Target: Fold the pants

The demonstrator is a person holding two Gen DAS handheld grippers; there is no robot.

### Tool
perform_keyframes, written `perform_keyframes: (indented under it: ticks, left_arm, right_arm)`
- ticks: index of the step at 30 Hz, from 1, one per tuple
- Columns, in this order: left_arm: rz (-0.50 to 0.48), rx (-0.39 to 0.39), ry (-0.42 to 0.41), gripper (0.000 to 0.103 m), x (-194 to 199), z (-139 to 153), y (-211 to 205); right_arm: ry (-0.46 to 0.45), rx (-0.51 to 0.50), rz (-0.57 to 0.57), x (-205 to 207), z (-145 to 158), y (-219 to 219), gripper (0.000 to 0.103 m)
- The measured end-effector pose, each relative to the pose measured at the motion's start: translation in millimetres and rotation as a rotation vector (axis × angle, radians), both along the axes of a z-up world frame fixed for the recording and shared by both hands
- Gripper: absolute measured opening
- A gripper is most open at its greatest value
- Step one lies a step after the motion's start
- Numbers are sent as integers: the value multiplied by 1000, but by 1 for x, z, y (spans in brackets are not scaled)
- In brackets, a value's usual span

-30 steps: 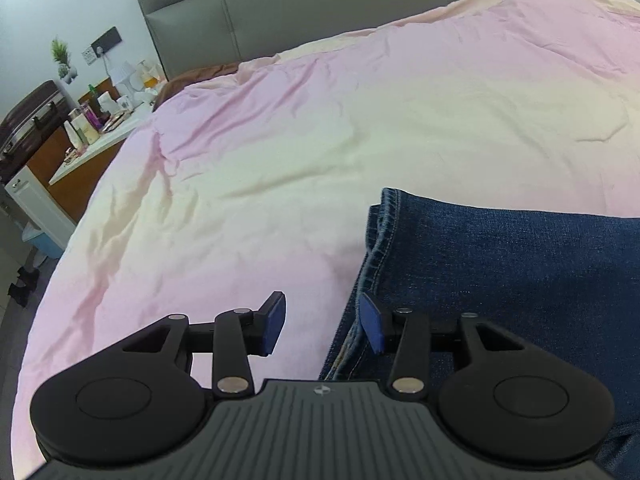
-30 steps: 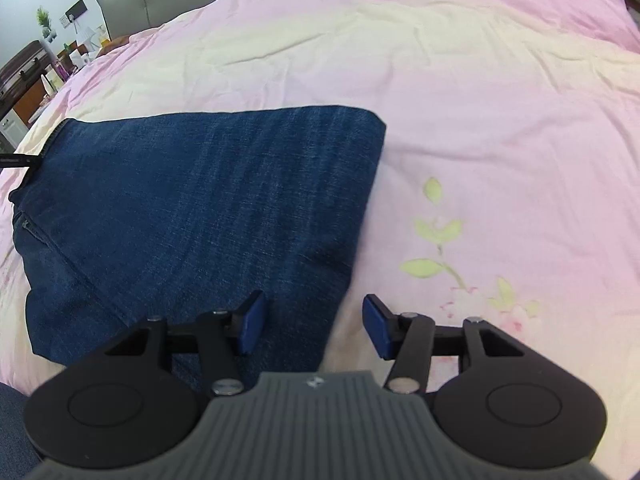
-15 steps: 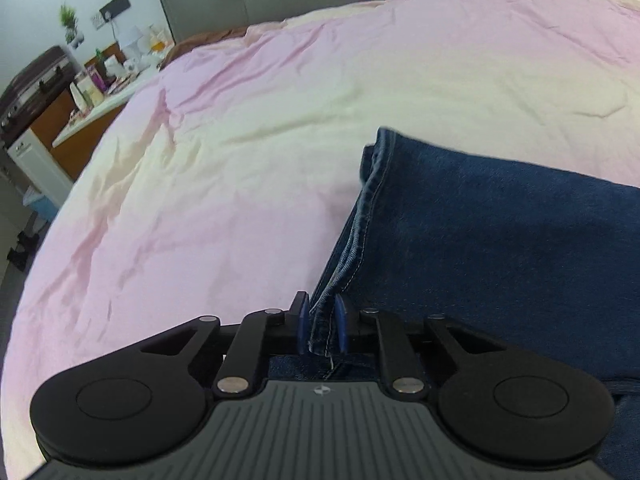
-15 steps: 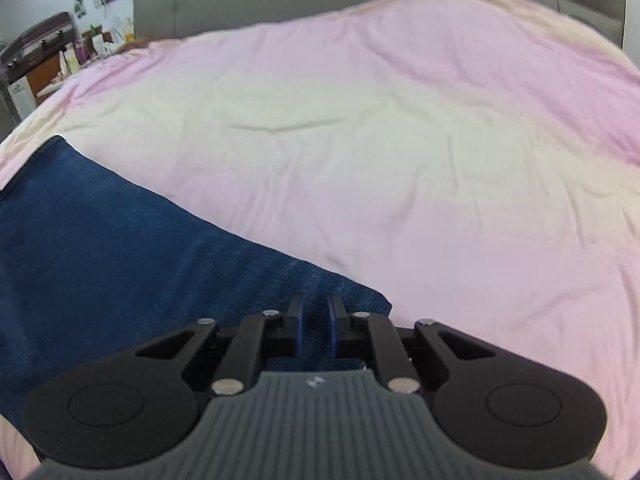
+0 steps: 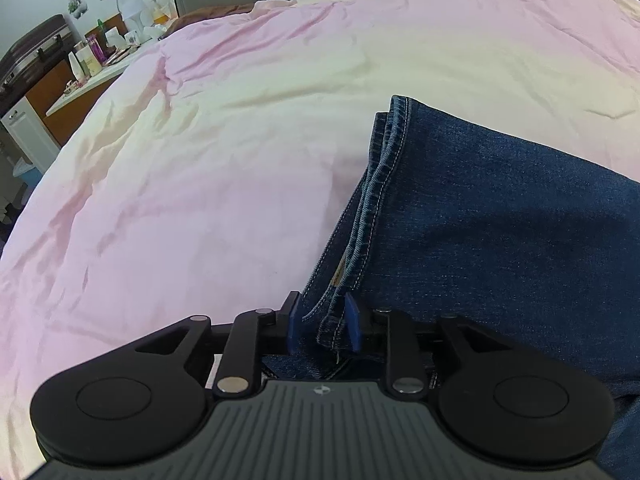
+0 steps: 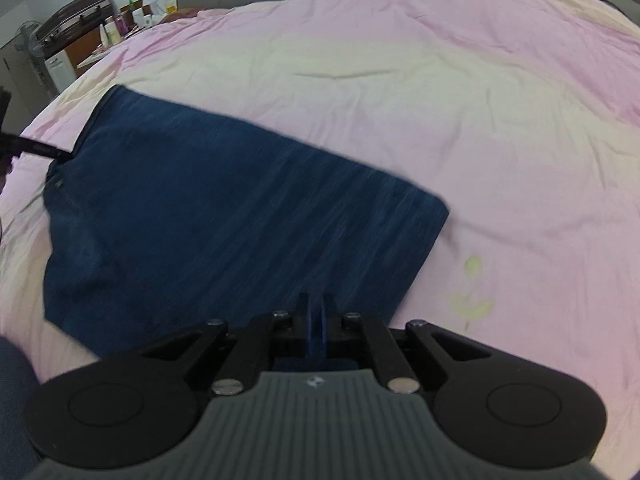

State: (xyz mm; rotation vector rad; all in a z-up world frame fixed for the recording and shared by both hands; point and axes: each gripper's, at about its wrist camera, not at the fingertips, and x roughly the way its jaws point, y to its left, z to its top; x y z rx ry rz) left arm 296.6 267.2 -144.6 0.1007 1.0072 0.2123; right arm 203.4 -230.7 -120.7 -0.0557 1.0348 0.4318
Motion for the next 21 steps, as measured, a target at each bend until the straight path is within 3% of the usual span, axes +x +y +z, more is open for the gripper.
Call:
perform_keyframes:
  ticks: [3, 5, 6, 7, 9, 10, 11, 13, 15, 19, 21]
  left_arm:
    - [29, 41, -18, 35, -5, 12, -2]
    - [83, 120, -27, 34, -12, 23, 0]
    - [110, 115, -40, 34, -18, 30, 6]
    - [136, 77, -57, 34, -24, 36, 12]
    - [206, -80, -96, 46, -40, 47, 27]
    - [241, -171, -107, 63, -47, 49, 34]
    - [274, -264, -118, 73, -54, 47, 40]
    - [350, -441, -147, 75, -66, 38, 51]
    - [429, -569, -161, 76, -73, 25, 60]
    - [564, -737, -224, 76, -82, -4, 71]
    - [575, -782, -236, 76, -78, -12, 73]
  right_arm:
    - [58, 38, -41, -27, -19, -9, 0]
    - [93, 103, -91, -36, -19, -22, 0]
    - [98, 114, -101, -40, -16, -26, 1]
    - [90, 110, -108, -45, -11, -29, 7]
    - [68, 117, -130, -57, 0, -36, 23]
    - [60, 135, -153, -62, 3, -41, 36]
    - [53, 157, -182, -68, 6, -46, 42]
    - [42, 203, -236, -74, 7, -53, 46]
    - [46, 257, -306, -75, 3, -60, 49]
    - [107, 411, -466, -72, -8, -73, 49]
    - [142, 471, -524, -69, -16, -78, 49]
